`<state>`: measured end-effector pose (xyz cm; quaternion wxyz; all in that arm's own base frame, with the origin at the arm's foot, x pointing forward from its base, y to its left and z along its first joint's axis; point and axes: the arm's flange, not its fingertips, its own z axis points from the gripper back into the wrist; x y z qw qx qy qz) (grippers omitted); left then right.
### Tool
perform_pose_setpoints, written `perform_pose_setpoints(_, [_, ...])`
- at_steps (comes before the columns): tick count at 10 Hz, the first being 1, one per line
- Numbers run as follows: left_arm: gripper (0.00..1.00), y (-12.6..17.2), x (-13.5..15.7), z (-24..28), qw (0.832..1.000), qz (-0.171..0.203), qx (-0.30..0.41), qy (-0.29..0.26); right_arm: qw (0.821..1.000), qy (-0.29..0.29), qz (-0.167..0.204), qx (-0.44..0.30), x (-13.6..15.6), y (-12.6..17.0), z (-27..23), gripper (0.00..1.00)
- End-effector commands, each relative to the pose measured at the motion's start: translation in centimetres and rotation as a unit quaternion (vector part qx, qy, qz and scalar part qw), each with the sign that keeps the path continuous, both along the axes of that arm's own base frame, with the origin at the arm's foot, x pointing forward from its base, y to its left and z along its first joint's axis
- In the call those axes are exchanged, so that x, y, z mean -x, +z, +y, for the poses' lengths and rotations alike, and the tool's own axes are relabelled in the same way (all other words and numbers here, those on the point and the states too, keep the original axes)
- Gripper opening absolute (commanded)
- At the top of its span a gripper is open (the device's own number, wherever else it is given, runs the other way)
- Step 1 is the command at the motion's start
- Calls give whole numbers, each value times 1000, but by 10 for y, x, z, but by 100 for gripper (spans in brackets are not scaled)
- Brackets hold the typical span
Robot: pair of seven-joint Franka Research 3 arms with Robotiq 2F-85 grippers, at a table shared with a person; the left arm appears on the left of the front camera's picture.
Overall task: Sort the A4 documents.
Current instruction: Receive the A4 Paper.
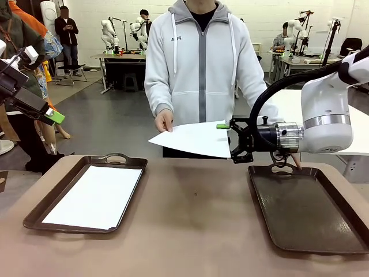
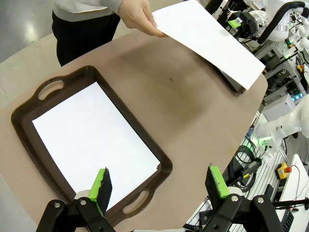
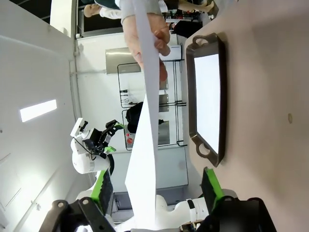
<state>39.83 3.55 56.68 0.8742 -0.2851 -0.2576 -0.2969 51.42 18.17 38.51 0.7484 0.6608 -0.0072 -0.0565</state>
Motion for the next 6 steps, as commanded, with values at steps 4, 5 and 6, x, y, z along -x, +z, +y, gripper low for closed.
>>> perform_pose_setpoints(4, [100, 0, 1, 0, 1000, 1, 1, -2, 1000, 19, 14, -11, 0, 3, 1, 56])
perform_pose_setpoints(5, [100, 0, 1, 0, 1000, 1, 1, -2, 1000, 18, 14, -12, 0, 2, 1, 46])
perform_pose_setpoints(6, [100, 0, 1, 0, 1000, 1, 1, -2, 1000, 17, 14, -12, 0, 2, 1, 38])
